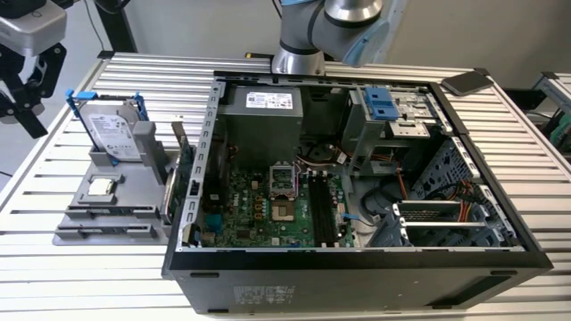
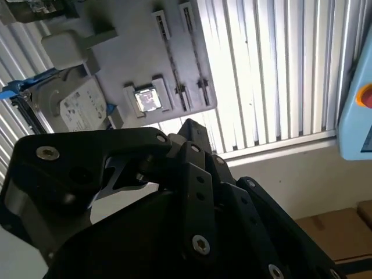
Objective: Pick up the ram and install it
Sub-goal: 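Pick up the ram and move it above insertion slot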
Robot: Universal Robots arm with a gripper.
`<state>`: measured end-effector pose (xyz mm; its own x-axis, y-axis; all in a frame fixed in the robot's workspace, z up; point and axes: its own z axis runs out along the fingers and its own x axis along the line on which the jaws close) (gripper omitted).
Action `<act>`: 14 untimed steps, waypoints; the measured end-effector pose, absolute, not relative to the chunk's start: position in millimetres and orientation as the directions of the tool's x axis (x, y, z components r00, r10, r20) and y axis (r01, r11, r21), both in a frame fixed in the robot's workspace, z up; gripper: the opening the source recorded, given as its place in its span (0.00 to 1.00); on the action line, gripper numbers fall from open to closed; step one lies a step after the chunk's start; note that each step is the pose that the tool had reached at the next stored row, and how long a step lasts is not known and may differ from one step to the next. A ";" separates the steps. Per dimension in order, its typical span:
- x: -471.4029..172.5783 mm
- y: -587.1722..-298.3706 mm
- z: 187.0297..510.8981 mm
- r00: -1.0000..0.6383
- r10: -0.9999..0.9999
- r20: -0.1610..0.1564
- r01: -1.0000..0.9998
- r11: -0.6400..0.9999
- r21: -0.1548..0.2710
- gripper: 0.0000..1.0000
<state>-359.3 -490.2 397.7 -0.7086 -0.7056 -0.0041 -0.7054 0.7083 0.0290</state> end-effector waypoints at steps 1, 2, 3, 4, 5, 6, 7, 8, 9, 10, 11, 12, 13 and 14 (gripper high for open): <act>-359.4 -490.1 397.7 -0.701 -0.713 -0.004 -0.713 0.701 0.028 0.00; -359.5 -489.8 397.7 -0.694 -0.720 -0.003 -0.719 0.694 0.028 0.00; -359.6 -489.5 397.8 -0.688 -0.726 -0.002 -0.726 0.687 0.027 0.00; -359.6 -489.2 397.7 -0.680 -0.733 -0.002 -0.733 0.680 0.027 0.00; -359.6 -489.1 397.7 -0.679 -0.734 -0.001 -0.734 0.679 0.026 0.00; -359.6 -489.1 397.7 -0.679 -0.734 -0.001 -0.734 0.679 0.026 0.00; -359.6 -489.1 397.7 -0.679 -0.734 -0.001 -0.734 0.678 0.026 0.00; -359.7 -489.1 397.7 -0.679 -0.734 -0.001 -0.734 0.678 0.026 0.00; -359.7 -489.1 397.7 -0.679 -0.735 -0.001 -0.734 0.678 0.026 0.00; -359.7 -489.1 397.7 -0.677 -0.736 -0.001 -0.736 0.677 0.026 0.00; -359.7 -489.1 397.7 -0.670 -0.742 -0.001 -0.742 0.670 0.026 0.00; -359.7 -489.1 397.7 -0.659 -0.752 -0.001 -0.752 0.659 0.026 0.00; -359.7 -489.1 397.7 -0.645 -0.764 -0.002 -0.764 0.644 0.026 0.00; -359.7 -489.1 397.6 -0.631 -0.776 -0.002 -0.776 0.631 0.026 0.00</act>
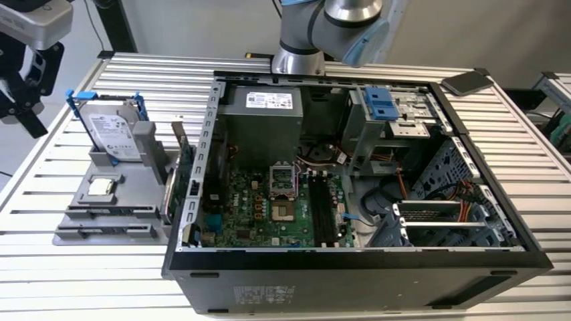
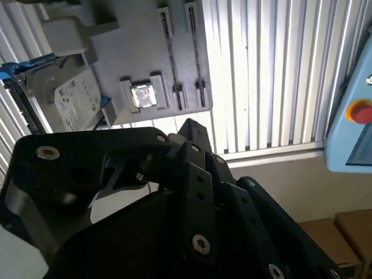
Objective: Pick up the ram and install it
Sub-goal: 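Pick up the ram and move it above insertion slot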
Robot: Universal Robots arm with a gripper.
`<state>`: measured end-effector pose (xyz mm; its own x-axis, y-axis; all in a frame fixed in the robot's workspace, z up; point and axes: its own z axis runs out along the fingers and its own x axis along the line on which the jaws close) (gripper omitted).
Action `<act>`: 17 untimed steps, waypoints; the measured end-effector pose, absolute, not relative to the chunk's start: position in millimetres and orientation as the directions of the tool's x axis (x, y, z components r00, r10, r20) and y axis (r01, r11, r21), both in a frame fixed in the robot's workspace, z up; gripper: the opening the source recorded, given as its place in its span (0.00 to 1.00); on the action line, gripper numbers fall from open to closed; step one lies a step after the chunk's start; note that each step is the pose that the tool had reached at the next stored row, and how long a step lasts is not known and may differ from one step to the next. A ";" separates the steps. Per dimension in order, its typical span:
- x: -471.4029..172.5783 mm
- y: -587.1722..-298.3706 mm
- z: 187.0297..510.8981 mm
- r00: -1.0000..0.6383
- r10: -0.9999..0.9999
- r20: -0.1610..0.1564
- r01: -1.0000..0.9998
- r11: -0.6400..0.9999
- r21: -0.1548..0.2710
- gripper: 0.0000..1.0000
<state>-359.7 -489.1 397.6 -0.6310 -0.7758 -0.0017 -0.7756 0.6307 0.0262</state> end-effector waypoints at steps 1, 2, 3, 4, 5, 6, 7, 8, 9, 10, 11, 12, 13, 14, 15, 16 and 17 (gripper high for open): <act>-359.7 -489.1 397.6 -0.616 -0.787 -0.002 -0.787 0.616 0.026 0.00; -359.7 -489.1 397.5 -0.603 -0.798 -0.002 -0.798 0.602 0.026 0.00; -359.7 -489.1 397.4 -0.588 -0.809 -0.002 -0.809 0.588 0.026 0.00; -359.7 -489.1 397.3 -0.574 -0.819 -0.002 -0.819 0.573 0.025 0.00; -359.7 -489.1 397.2 -0.558 -0.830 -0.002 -0.829 0.558 0.025 0.00; -359.7 -489.1 397.1 -0.544 -0.839 -0.003 -0.839 0.543 0.025 0.00; -359.7 -489.1 397.1 -0.528 -0.849 -0.003 -0.849 0.528 0.025 0.00; -359.7 -489.1 397.0 -0.513 -0.859 -0.003 -0.858 0.512 0.024 0.00; -359.7 -489.1 397.0 -0.496 -0.868 -0.003 -0.868 0.496 0.024 0.00; -359.7 -489.1 396.9 -0.480 -0.877 -0.004 -0.877 0.480 0.023 0.00; -359.7 -489.1 396.9 -0.464 -0.886 -0.004 -0.886 0.463 0.021 0.00; -359.7 -489.1 396.8 -0.448 -0.894 -0.005 -0.894 0.448 0.020 0.00; -359.7 -489.1 396.7 -0.431 -0.902 -0.005 -0.902 0.431 0.019 0.00; -359.7 -489.1 396.5 -0.415 -0.910 -0.006 -0.910 0.415 0.019 0.00; -359.7 -489.1 396.4 -0.399 -0.917 -0.006 -0.917 0.399 0.018 0.00; -359.7 -489.1 396.3 -0.382 -0.924 -0.006 -0.924 0.382 0.018 0.00; -359.7 -489.1 396.2 -0.365 -0.931 -0.006 -0.931 0.365 0.018 0.00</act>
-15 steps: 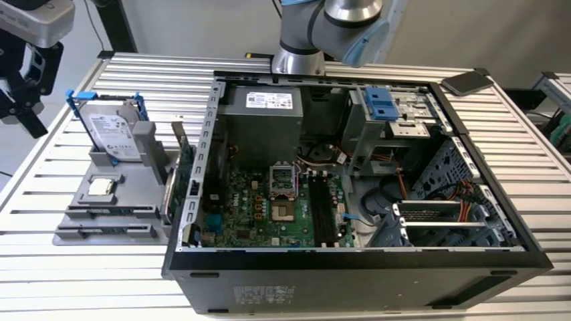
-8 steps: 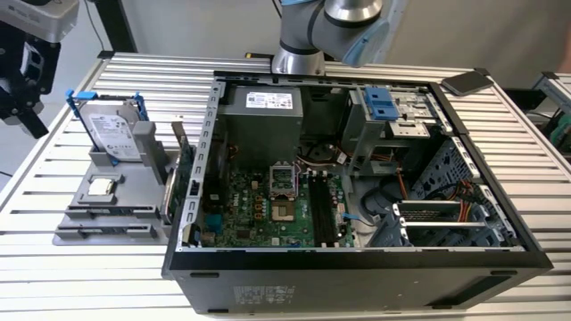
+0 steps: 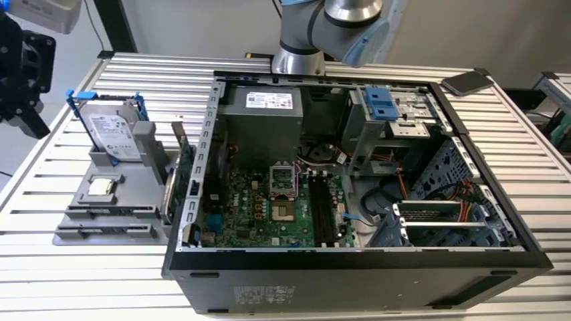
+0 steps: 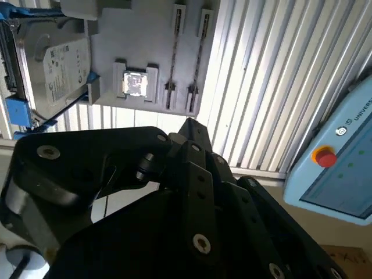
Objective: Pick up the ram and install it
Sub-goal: 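Pick up the ram and move it above insertion slot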
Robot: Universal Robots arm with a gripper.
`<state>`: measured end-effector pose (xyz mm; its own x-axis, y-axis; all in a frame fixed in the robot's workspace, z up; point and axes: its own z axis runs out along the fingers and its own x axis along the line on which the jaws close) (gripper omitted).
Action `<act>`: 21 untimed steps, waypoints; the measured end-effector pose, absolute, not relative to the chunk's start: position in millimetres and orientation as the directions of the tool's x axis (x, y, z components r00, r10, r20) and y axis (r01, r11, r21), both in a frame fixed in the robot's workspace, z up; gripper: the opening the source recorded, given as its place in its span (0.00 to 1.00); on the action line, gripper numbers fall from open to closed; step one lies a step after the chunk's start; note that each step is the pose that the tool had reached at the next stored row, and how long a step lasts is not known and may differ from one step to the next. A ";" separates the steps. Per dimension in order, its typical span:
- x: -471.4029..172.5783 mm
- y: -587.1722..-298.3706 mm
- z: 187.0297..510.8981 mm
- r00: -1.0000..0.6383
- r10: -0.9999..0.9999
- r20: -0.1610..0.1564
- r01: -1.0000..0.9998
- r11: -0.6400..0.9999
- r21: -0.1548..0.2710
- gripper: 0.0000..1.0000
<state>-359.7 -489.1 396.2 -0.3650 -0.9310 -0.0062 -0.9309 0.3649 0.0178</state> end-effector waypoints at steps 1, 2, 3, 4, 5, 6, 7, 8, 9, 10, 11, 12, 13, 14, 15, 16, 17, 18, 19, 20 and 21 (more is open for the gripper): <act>-359.7 -489.1 396.2 -0.348 -0.937 -0.006 -0.937 0.348 0.018 0.00; -359.7 -489.1 396.1 -0.331 -0.943 -0.006 -0.943 0.331 0.017 0.00; -359.7 -489.1 396.0 -0.314 -0.949 -0.006 -0.949 0.314 0.017 0.00; -359.7 -489.1 395.9 -0.297 -0.955 -0.007 -0.955 0.297 0.016 0.00; -359.7 -489.1 395.8 -0.280 -0.960 -0.007 -0.960 0.279 0.015 0.00; -359.7 -489.1 395.8 -0.263 -0.965 -0.008 -0.965 0.263 0.013 0.00; -359.7 -489.1 395.9 -0.245 -0.969 -0.009 -0.969 0.245 0.012 0.00; -359.7 -489.1 395.8 -0.228 -0.974 -0.009 -0.974 0.228 0.010 0.00; -359.7 -489.1 395.8 -0.211 -0.978 -0.010 -0.978 0.211 0.009 0.00; -359.7 -489.1 395.7 -0.193 -0.981 -0.010 -0.981 0.193 0.008 0.00; -359.7 -489.1 395.7 -0.175 -0.985 -0.010 -0.985 0.175 0.007 0.00; -359.7 -489.1 395.5 -0.158 -0.987 -0.010 -0.987 0.158 0.007 0.00; -359.7 -489.1 395.2 -0.139 -0.990 -0.010 -0.990 0.139 0.007 0.00; -359.7 -489.1 395.0 -0.122 -0.993 -0.010 -0.993 0.121 0.007 0.00; -359.7 -489.1 394.8 -0.104 -0.995 -0.010 -0.995 0.104 0.007 0.00; -359.7 -489.1 394.5 -0.084 -0.996 -0.010 -0.996 0.084 0.007 0.00; -359.7 -489.1 394.3 -0.067 -0.998 -0.010 -0.998 0.067 0.007 0.00; -359.7 -489.1 394.1 -0.049 -0.999 -0.010 -0.999 0.049 0.007 0.00; -359.7 -489.1 393.8 -0.031 -0.999 -0.010 -0.999 0.031 0.007 0.00; -359.7 -489.1 393.7 -0.012 -1.000 -0.010 -1.000 0.012 0.007 0.00; -359.7 -489.1 393.5 0.006 -1.000 -0.010 -1.000 -0.006 0.007 0.00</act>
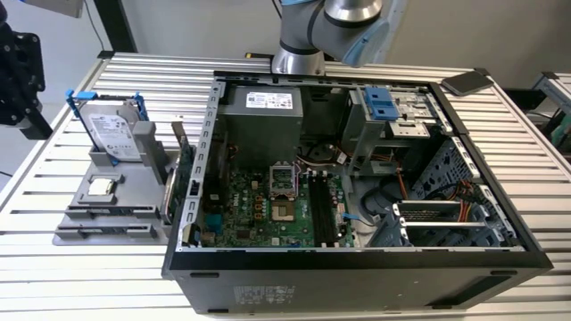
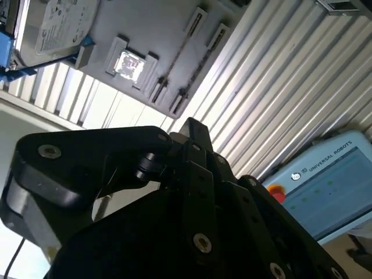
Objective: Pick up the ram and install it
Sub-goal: 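Pick up the ram and move it above insertion slot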
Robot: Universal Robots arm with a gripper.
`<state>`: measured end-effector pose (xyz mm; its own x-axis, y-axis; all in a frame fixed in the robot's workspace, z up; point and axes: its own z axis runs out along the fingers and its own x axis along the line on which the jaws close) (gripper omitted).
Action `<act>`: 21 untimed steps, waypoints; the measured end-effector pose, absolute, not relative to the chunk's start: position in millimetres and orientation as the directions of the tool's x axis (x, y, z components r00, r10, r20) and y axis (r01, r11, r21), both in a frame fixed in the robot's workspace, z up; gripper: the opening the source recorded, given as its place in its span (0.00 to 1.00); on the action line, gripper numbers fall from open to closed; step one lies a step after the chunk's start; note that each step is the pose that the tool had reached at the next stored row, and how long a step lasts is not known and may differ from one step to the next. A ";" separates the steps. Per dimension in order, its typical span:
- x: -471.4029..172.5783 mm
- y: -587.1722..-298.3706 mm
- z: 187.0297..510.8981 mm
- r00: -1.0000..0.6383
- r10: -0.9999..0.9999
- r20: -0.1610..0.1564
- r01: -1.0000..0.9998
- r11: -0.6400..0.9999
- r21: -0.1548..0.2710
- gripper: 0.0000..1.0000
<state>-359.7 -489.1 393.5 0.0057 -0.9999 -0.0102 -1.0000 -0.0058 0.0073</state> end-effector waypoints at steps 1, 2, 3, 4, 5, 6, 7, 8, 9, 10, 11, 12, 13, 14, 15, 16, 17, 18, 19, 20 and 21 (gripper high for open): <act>-359.7 -489.1 393.3 0.024 -1.000 -0.010 -1.000 -0.024 0.007 0.00; -359.7 -489.1 393.1 0.043 -0.999 -0.010 -0.999 -0.043 0.007 0.00; -359.7 -489.1 392.9 0.061 -0.998 -0.010 -0.998 -0.061 0.007 0.00; -359.7 -489.1 392.6 0.079 -0.997 -0.010 -0.997 -0.079 0.007 0.00; -359.7 -489.1 392.6 0.097 -0.995 -0.010 -0.995 -0.097 0.007 0.00; -359.7 -489.1 392.6 0.110 -0.994 -0.010 -0.994 -0.110 0.007 0.00; -359.7 -489.1 392.5 0.119 -0.993 -0.010 -0.993 -0.119 0.007 0.00; -359.7 -489.1 392.3 0.131 -0.991 -0.010 -0.991 -0.131 0.007 0.00; -359.6 -489.1 392.2 0.143 -0.990 -0.010 -0.990 -0.143 0.007 0.00; -359.6 -489.1 392.2 0.147 -0.989 -0.010 -0.989 -0.147 0.007 0.00; -359.6 -489.1 392.3 0.147 -0.989 -0.010 -0.989 -0.147 0.007 0.00; -359.6 -489.1 392.2 0.147 -0.989 -0.010 -0.989 -0.147 0.008 0.00; -359.6 -489.1 392.0 0.147 -0.989 -0.011 -0.989 -0.147 0.008 0.00; -359.5 -489.1 391.9 0.146 -0.989 -0.013 -0.989 -0.146 0.008 0.00; -359.6 -489.1 391.7 0.142 -0.990 -0.017 -0.990 -0.142 0.008 0.00; -359.6 -489.0 391.5 0.137 -0.990 -0.019 -0.990 -0.137 0.008 0.00; -359.6 -489.0 391.3 0.133 -0.991 -0.021 -0.991 -0.133 0.008 0.00; -359.6 -489.1 391.3 0.127 -0.992 -0.024 -0.992 -0.128 0.008 0.00; -359.6 -489.0 391.1 0.122 -0.992 -0.025 -0.992 -0.122 0.009 0.00; -359.6 -489.0 391.1 0.116 -0.993 -0.025 -0.993 -0.116 0.009 0.00; -359.6 -489.1 391.1 0.113 -0.993 -0.025 -0.994 -0.113 0.009 0.00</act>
<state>-359.6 -489.1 391.1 0.1131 -0.9933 -0.0253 -0.9935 -0.1133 0.0088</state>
